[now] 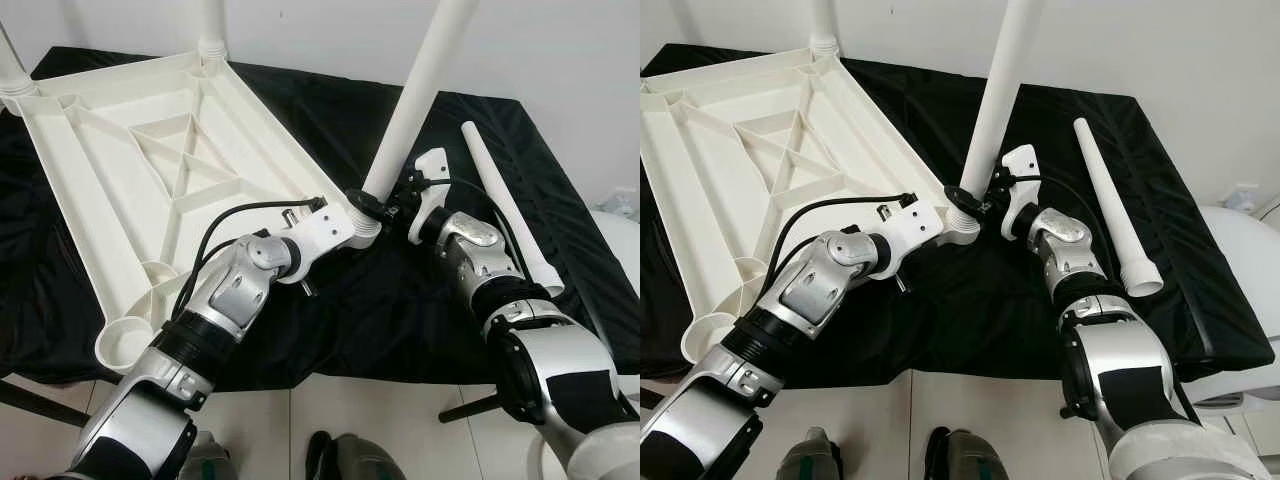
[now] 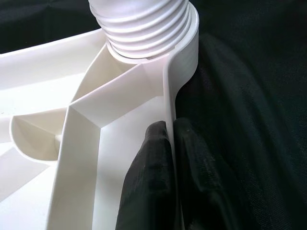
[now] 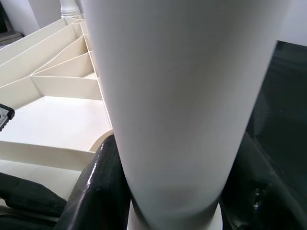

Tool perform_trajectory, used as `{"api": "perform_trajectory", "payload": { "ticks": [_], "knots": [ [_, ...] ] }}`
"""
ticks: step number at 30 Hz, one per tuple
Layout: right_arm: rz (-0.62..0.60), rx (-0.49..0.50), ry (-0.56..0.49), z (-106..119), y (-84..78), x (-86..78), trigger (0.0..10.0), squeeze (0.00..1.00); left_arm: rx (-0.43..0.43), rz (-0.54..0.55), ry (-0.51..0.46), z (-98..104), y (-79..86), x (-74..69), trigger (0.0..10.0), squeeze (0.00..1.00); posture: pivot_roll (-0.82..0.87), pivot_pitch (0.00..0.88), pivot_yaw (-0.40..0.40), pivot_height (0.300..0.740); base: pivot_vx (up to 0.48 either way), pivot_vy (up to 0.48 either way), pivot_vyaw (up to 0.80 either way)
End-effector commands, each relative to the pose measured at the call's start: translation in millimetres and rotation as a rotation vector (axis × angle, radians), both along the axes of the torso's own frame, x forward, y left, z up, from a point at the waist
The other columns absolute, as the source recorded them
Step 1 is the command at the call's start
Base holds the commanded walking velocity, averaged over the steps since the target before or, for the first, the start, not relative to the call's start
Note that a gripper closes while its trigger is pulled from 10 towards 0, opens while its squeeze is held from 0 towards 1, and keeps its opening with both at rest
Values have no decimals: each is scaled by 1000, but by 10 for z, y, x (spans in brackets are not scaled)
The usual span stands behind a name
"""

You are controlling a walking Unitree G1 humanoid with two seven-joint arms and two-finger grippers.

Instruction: Building children table

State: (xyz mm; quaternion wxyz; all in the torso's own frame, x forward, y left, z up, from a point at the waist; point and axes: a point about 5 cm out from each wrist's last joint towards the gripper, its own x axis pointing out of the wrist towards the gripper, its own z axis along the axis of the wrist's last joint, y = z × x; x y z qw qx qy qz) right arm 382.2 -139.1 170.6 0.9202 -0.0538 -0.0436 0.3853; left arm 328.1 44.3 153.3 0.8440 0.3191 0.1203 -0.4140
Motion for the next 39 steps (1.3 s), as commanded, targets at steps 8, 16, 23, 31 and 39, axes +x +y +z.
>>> {"api": "perform_trajectory", "payload": {
  "ticks": [8, 16, 23, 31, 39],
  "knots": [
    [-44, 18, 4, 8, -59, 17, 10000, 0, 59, -6, 71, -181, 31, -45, 10000, 0, 81, 62, -110, 740, 0, 0, 0],
    [-78, 90, -16, 55, -22, 25, 10000, 0, 55, -8, 70, -176, 28, -51, 10000, 0, 83, 61, -111, 740, 0, 0, 0],
    [-92, 116, -42, 70, 52, 13, 10000, 0, 54, -9, 71, -181, 19, -59, 10000, 0, 83, 58, -116, 740, 0, 0, 0],
    [-133, 127, -54, 34, 223, -24, 10000, 0, 47, -7, 72, -187, -1, -72, 10000, 0, 82, 54, -119, 740, 0, 0, 0],
    [-268, 206, -83, 47, 463, -106, 10000, 0, 39, -12, 76, -207, -35, -105, 10000, 0, 87, 39, -130, 740, 0, 0, 0]
  ]
}}
